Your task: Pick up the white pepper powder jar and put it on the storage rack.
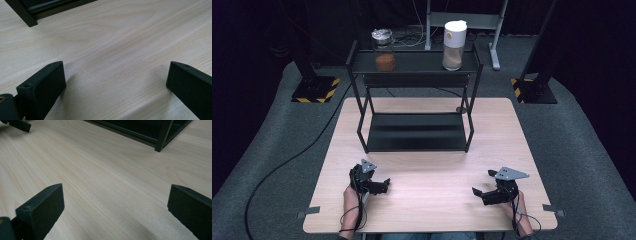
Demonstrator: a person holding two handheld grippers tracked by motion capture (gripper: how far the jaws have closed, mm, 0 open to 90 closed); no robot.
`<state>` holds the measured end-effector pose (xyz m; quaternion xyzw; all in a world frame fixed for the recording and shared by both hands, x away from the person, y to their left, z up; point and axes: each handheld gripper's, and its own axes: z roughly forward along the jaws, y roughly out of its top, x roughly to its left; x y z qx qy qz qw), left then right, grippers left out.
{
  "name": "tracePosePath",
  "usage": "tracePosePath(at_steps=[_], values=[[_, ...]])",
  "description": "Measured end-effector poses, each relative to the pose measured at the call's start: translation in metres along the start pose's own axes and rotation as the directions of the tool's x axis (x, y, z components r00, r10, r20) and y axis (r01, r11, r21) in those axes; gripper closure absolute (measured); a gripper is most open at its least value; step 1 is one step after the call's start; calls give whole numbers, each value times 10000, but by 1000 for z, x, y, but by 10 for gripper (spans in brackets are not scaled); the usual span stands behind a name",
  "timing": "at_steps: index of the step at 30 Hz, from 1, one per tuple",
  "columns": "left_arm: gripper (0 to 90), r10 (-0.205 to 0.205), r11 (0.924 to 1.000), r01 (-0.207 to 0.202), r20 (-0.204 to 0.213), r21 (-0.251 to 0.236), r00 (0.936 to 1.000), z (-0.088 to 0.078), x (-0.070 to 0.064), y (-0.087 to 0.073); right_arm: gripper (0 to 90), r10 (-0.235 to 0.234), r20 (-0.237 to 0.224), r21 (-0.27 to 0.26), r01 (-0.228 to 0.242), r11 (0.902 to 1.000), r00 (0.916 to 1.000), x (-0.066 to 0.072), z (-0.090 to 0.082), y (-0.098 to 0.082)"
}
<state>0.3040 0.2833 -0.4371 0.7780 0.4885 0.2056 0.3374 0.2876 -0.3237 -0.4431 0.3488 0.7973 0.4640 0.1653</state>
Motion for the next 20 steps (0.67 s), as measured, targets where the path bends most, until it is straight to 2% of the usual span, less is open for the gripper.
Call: tracePosePath(at_steps=[5,15,18,20], values=[[15,5,10000,-5,0,5,10000,0,0,0,0,11,41,117,-11,9999,10000,1,4,-3],[16,30,10000,-30,-1,18,10000,0,0,0,0,46,66,-12,-45,10000,10000,3,4,-6],[17,32,10000,-32,-5,14,10000,0,0,0,0,-38,183,18,38,10000,9998,6,5,-6],[17,31,10000,-31,-7,13,10000,0,0,0,0,-96,92,98,95,9999,9999,5,6,-4]])
